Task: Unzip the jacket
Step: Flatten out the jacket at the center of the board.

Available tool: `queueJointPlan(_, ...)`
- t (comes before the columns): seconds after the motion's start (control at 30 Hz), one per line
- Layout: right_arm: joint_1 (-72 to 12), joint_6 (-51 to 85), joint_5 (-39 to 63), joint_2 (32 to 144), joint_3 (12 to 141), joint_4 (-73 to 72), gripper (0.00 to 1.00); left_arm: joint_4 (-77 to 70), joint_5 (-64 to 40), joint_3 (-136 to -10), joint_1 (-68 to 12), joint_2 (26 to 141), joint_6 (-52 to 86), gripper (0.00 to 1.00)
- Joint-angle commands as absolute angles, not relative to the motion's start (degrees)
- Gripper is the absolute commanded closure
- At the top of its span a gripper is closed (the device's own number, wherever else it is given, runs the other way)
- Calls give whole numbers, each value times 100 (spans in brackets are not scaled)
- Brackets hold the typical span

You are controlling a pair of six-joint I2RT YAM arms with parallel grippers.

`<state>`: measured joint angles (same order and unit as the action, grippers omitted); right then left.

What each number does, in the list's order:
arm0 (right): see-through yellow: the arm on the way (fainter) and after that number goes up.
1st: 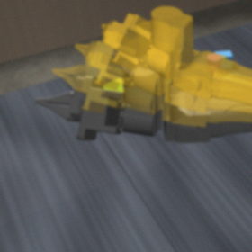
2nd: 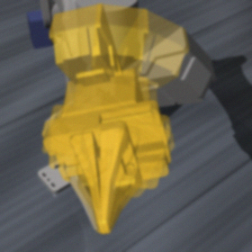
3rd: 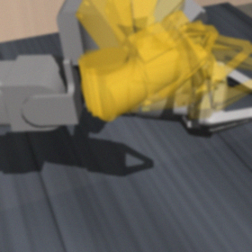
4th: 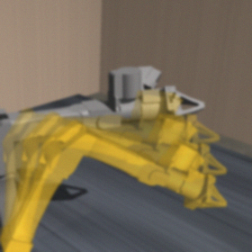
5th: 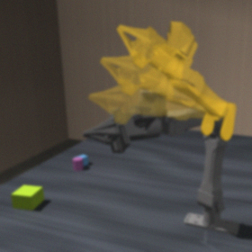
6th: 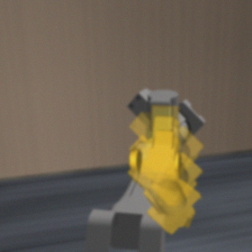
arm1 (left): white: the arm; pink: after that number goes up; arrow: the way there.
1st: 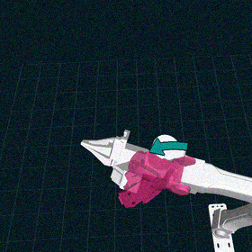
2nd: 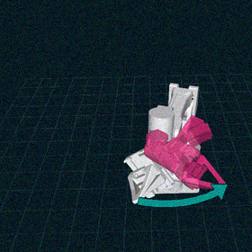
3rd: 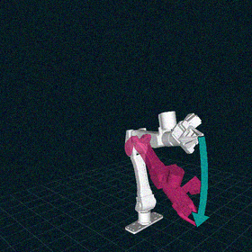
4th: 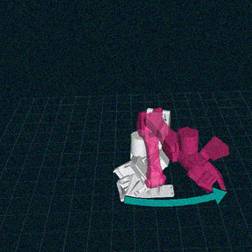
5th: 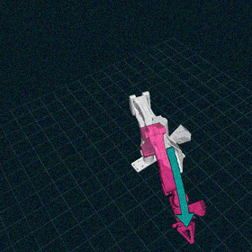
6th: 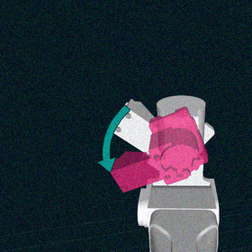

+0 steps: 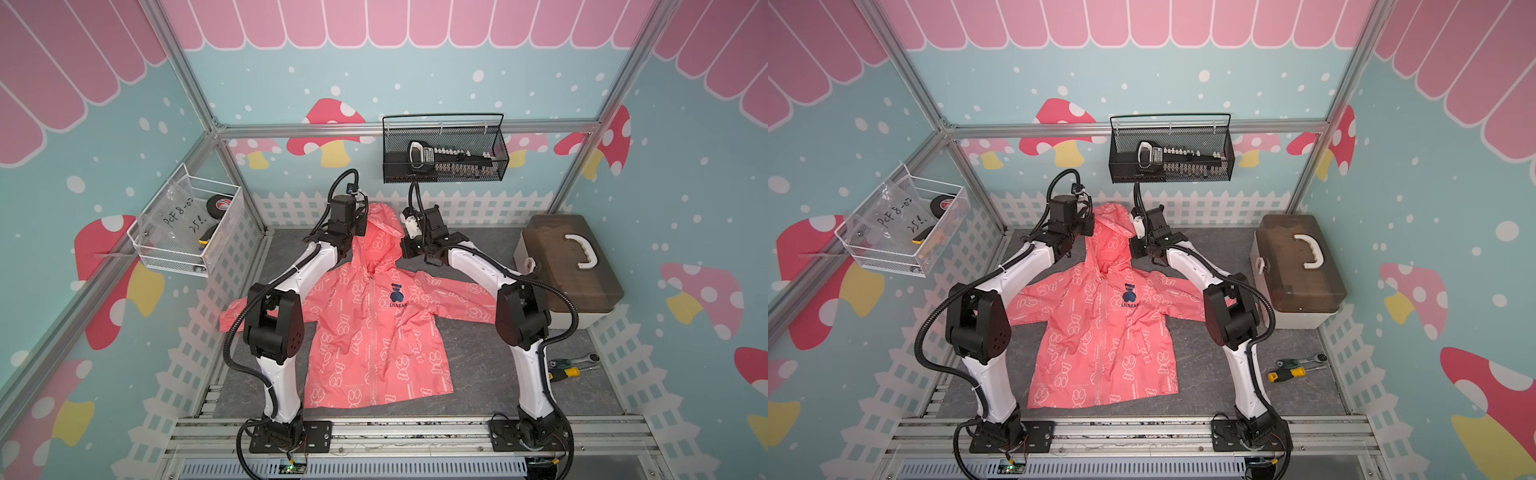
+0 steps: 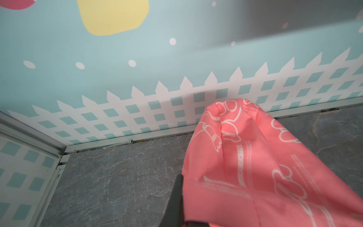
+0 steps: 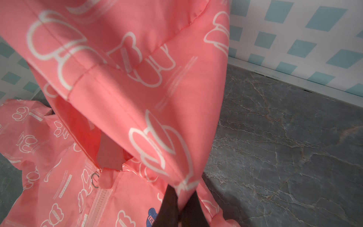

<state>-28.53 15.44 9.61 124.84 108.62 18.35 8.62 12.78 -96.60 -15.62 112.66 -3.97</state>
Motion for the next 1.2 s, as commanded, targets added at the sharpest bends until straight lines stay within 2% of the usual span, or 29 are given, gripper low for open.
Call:
queueJointPlan(0.0,-2823,1565,766,12269,10755,1848,100,1038,1638,-9843,-1468,11409,-571,93)
queueJointPlan(0.23,-2821,1471,807,12666,11138,1996,100,2091,1793,-10519,-1444,12070,-69,89)
queueJointPlan(0.3,-2822,1418,857,12915,11409,2171,99,2406,2073,-10784,-1396,12254,166,84)
queueJointPlan(0.43,-2823,1450,949,13291,11593,2277,96,2811,1968,-10970,-1222,12438,714,71)
queueJointPlan(0.53,-2822,1530,1068,13496,11619,2285,91,3109,1864,-10951,-1037,12541,1216,70)
queueJointPlan(0.63,-2824,1610,1112,13629,11665,2421,82,3317,1483,-10854,-826,12643,1657,65)
queueJointPlan(0.83,-2820,1764,761,13442,11720,2965,48,3068,1227,-10320,-677,12316,2080,61)
queueJointPlan(0.97,-2814,1847,496,13153,11720,3245,44,2371,845,-9776,-668,11828,2030,60)
queueJointPlan(1.17,-2667,2335,469,13147,11942,3206,40,2280,-289,-10033,-668,11874,2148,44)
